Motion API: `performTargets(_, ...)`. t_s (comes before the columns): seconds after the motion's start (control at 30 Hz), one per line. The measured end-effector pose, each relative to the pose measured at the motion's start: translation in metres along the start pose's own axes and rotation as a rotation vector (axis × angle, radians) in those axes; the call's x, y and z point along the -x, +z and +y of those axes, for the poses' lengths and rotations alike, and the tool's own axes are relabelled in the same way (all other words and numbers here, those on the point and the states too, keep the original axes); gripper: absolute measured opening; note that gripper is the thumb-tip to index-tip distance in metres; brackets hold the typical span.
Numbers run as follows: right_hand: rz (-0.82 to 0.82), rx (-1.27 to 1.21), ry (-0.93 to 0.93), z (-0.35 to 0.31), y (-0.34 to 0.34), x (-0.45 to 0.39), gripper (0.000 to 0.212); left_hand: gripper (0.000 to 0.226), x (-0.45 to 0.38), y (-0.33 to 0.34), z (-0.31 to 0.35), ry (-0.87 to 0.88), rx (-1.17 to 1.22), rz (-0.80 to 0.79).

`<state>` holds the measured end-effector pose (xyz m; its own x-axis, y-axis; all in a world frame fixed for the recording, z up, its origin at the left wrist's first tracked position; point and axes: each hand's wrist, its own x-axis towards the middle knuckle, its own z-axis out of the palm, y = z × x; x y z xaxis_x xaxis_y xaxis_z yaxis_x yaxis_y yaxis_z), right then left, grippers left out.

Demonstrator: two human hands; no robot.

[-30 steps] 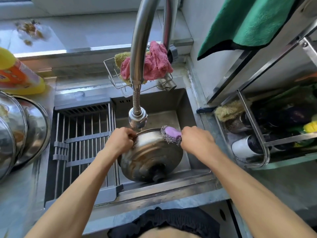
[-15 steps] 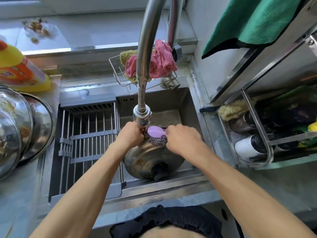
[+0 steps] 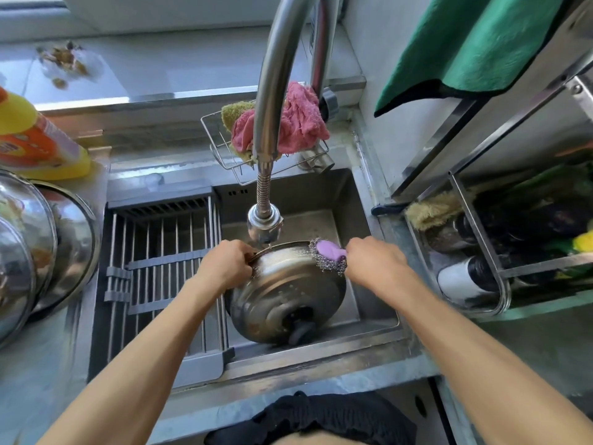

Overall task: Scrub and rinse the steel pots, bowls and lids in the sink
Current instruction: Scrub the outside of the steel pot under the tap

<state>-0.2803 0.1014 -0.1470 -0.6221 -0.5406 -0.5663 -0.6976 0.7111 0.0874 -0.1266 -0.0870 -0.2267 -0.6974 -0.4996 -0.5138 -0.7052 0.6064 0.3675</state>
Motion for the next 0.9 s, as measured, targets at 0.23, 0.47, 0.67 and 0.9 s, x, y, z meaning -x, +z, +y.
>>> performTargets(0.23, 0.008, -0.055, -0.066, -0.015, -0.001, -0.005, 0.03, 0.026, -0.005, 0.005, 0.001, -0.005, 0.089, 0.047)
performTargets(0.47, 0.051, -0.041, -0.136, -0.036, -0.001, -0.005, 0.029, 0.009, -0.018, 0.01, 0.02, 0.042, 0.157, 0.029)
performTargets(0.67, 0.048, 0.042, 0.013, -0.002, 0.012, -0.009, 0.027, 0.021, -0.007, 0.0, 0.002, -0.036, 0.099, -0.018)
performTargets(0.9, 0.157, -0.238, -0.027, -0.017, 0.028, -0.004, 0.026, 0.033, -0.01, 0.023, 0.023, -0.174, 0.656, 0.023)
